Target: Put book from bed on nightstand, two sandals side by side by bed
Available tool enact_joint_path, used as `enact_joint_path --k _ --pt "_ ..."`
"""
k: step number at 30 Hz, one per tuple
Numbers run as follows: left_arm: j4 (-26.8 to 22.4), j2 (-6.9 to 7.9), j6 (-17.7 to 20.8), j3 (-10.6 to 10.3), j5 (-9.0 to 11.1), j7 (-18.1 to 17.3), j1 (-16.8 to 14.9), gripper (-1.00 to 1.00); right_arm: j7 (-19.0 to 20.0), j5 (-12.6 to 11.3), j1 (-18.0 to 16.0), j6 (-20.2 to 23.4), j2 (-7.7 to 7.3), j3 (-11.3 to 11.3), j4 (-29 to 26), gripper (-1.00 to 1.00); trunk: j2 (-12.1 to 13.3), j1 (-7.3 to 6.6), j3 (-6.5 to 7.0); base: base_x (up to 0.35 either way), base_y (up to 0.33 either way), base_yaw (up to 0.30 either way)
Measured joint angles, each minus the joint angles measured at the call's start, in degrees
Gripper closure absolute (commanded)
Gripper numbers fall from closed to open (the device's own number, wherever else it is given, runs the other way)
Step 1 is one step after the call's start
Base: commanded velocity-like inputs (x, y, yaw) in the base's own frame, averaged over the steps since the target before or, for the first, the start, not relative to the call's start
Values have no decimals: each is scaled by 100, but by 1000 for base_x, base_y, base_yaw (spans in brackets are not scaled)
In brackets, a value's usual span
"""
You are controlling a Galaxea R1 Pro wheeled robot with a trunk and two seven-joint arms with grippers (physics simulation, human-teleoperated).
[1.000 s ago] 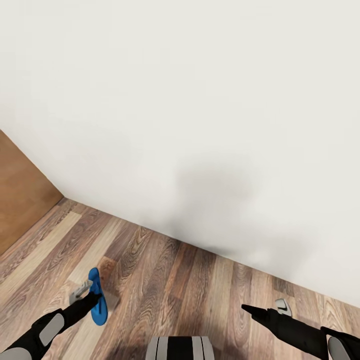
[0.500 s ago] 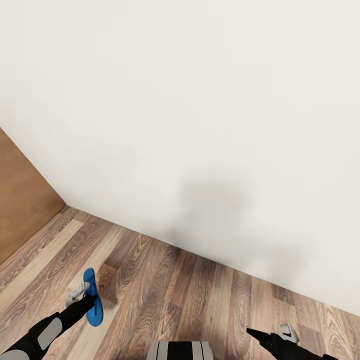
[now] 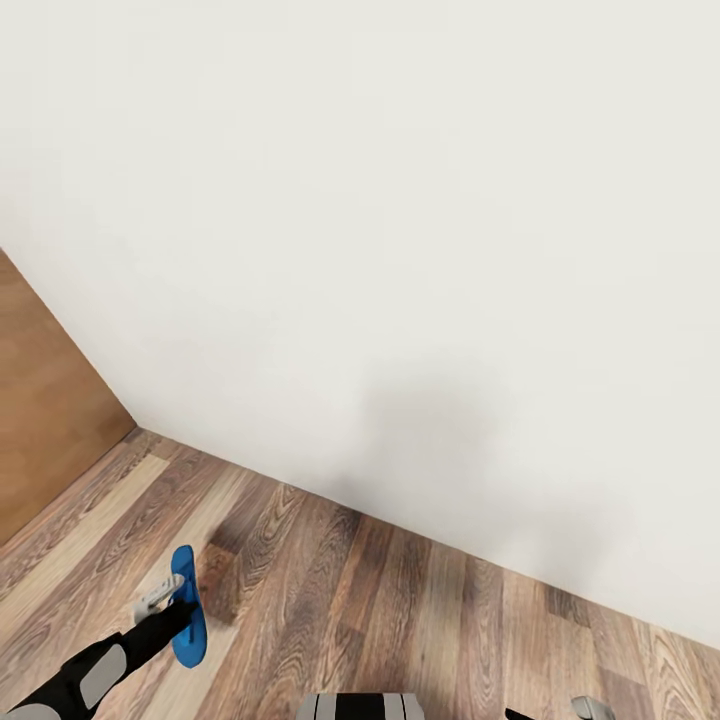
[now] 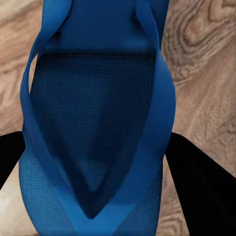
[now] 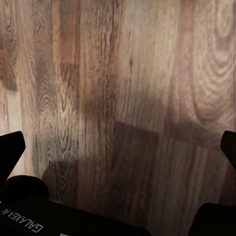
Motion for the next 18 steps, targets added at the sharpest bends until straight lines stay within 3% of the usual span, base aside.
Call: enact_joint_path --k 3,4,5,7,8,16,18 --pt "134 -87 -105 -6 -305 -5 -1 100 -1 48 0 -106 0 0 54 -100 4 -8 67 0 0 0" --pt "220 -135 -197 -17 -494 -5 2 100 -1 59 0 -132 0 0 69 -100 5 -10 88 0 0 0" --pt "378 -202 -403 -22 -817 -8 3 100 -1 70 0 -163 0 0 86 -100 7 -13 110 0 0 0" --pt "426 -239 -481 0 -919 -6 0 100 -3 76 0 -173 0 0 90 -100 9 -18 155 0 0 0" --pt "491 -334 -578 -22 -1065 -5 1 100 -9 84 0 -191 0 2 96 -100 11 -20 177 0 0 0" --pt "516 -463 -630 7 -1123 14 -1 100 -36 111 0 -220 0 -13 237 -100 21 -41 355 0 0 0" --pt "523 -477 -639 3 -1131 22 0 100 -40 181 0 -581 2 -30 490 -100 24 -46 399 0 0 0"
